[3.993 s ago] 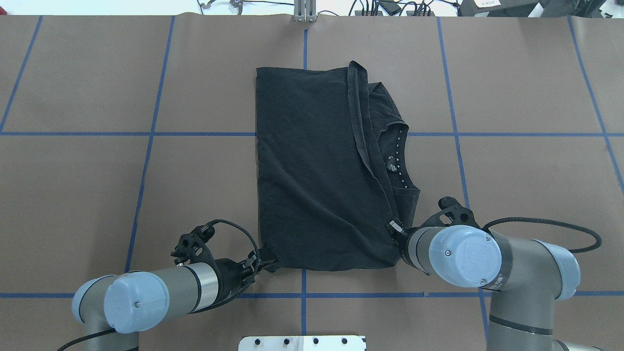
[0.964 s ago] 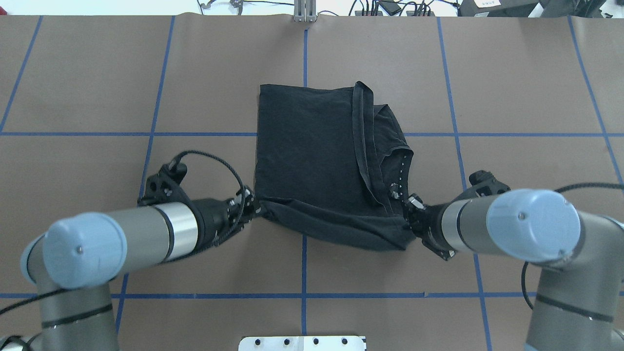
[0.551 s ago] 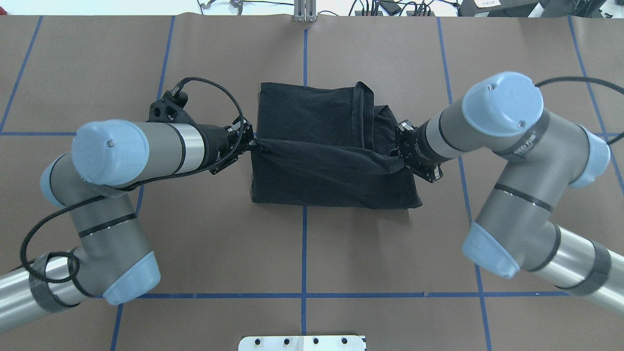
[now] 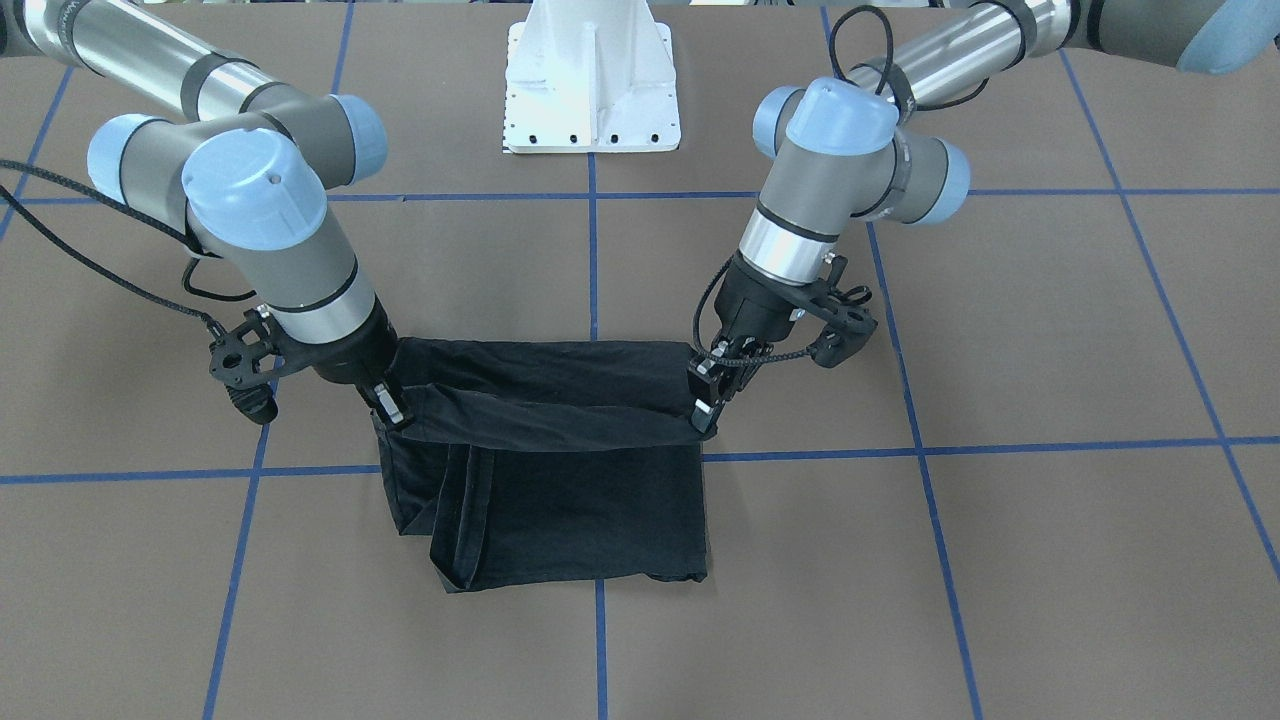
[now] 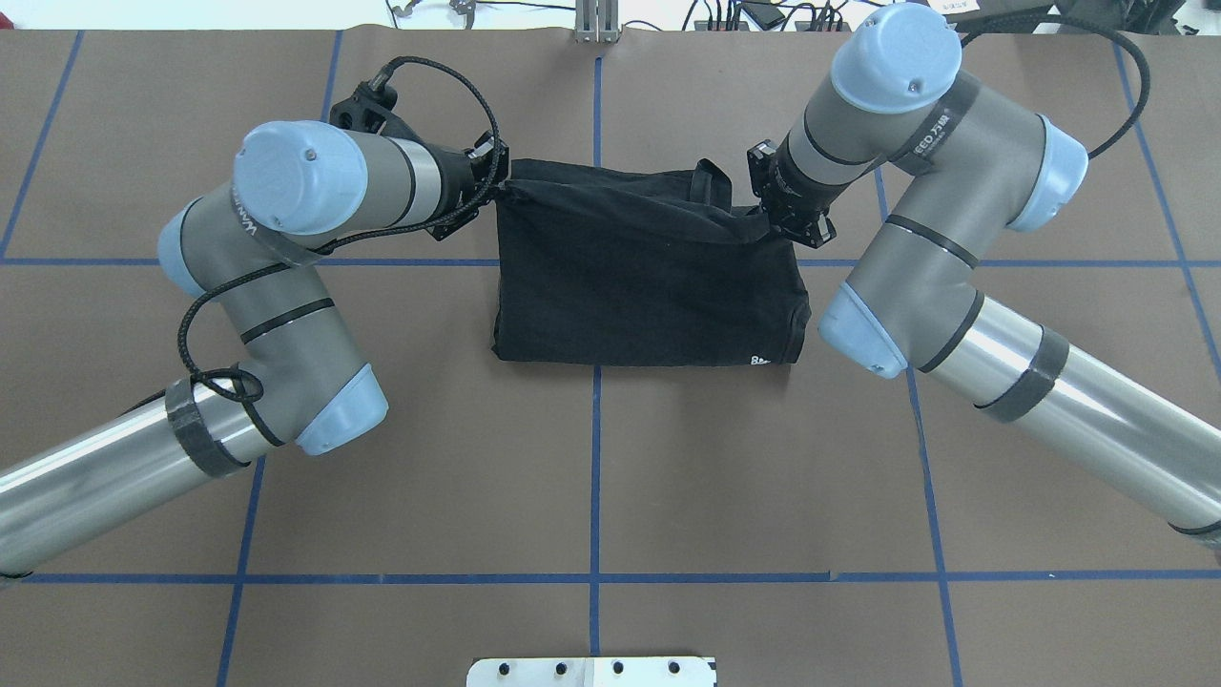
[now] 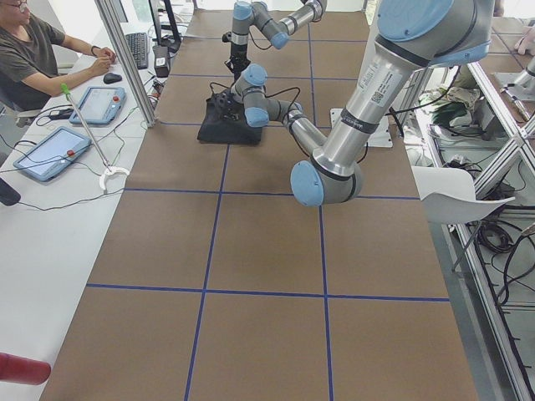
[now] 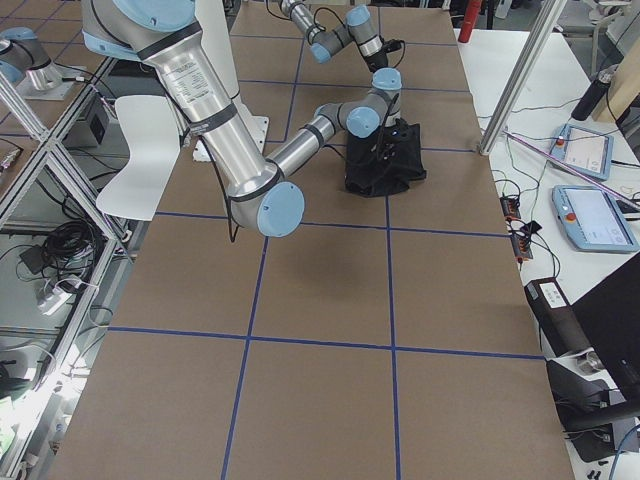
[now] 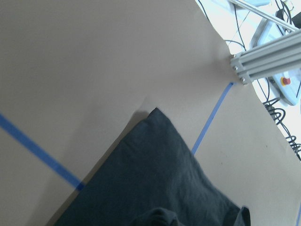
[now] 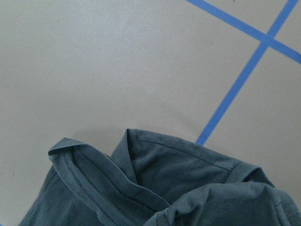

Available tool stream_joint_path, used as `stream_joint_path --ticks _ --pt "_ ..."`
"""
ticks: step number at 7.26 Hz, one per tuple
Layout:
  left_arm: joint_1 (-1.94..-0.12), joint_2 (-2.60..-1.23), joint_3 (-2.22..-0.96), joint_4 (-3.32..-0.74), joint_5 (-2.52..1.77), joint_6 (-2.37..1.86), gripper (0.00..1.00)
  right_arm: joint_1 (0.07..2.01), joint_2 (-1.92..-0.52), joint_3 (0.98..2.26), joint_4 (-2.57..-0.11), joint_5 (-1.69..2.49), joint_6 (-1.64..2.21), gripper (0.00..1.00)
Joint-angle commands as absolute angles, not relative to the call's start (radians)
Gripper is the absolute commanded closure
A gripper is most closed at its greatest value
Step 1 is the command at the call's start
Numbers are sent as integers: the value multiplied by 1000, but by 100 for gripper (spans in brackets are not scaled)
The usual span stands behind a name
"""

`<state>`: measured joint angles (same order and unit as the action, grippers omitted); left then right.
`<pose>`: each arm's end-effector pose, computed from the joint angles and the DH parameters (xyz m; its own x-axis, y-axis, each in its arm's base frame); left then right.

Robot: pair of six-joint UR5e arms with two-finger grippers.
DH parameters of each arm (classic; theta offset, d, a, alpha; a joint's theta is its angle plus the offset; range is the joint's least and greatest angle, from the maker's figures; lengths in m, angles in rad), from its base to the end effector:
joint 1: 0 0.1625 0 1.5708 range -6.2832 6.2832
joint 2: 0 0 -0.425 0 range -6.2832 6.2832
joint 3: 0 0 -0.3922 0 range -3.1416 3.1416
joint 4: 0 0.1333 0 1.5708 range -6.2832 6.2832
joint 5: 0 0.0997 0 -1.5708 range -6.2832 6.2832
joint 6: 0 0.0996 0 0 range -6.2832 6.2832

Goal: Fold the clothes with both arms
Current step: 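Grasp both near corners and fold them up over the shirt's far half, then lay the folded edge down and open both grippers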

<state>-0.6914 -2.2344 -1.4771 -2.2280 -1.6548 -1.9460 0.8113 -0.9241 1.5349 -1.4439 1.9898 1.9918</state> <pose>0.4742 -0.5547 0.2253 0.0310 -0.4997 -0.8657 0.6297 0.6824 -0.3713 -0.4232 -0.5805 0.2770 0.2713 0.8279 0.4908 -0.6409 0.5359 -0.5497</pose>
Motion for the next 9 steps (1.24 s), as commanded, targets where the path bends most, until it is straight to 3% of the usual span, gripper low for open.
stream_joint_path --ticks 1,2,3,4,5,6,7,9 --pt "-716 -2281 -1329 -2310 -1652 -1878 100 831 -830 1387 -1442 1991 1938 100" --pt "-716 -2296 -1283 -2330 -1651 -1865 100 833 -790 1327 -1440 1991 1919 100" --pt "-716 -2312 -1238 -2347 -1646 -1843 96 838 -764 1278 -1415 1985 1905 69" --pt "-732 -2316 -1211 -2365 -1643 -1804 44 844 -741 1185 -1308 1982 1904 28" --pt "-774 -2319 -1192 -2394 -1644 -1749 29 865 -676 1079 -1260 1980 1901 0" --pt "-796 -2324 -1193 -2404 -1649 -1729 19 892 -604 1031 -1264 1991 1891 0" --pt "-799 -2344 -1192 -2404 -1649 -1730 2 893 -604 1034 -1258 2009 1891 0" --pt "-808 -2345 -1200 -2405 -1655 -1726 1 876 -606 1052 -1258 2010 1894 0"
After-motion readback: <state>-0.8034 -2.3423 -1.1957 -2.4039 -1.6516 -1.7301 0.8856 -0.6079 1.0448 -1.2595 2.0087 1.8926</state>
